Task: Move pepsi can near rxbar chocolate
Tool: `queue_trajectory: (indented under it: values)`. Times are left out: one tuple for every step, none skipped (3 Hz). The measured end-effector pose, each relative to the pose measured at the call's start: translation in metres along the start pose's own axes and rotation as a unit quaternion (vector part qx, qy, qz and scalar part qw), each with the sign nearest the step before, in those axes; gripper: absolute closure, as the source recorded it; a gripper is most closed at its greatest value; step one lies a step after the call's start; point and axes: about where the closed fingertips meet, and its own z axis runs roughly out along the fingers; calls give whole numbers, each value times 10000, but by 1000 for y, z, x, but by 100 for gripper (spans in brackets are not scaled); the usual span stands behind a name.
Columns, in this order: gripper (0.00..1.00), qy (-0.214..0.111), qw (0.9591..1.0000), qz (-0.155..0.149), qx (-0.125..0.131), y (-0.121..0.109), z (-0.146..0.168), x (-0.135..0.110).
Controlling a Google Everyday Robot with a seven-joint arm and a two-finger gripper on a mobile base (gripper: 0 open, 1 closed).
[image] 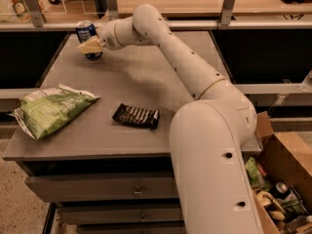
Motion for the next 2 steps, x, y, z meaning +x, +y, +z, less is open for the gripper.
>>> queue_trajectory:
  values:
    - [64,3,10000,-85,19,-2,1,-3]
    - [82,-46,9999,-161,1,-3,-4,-5]
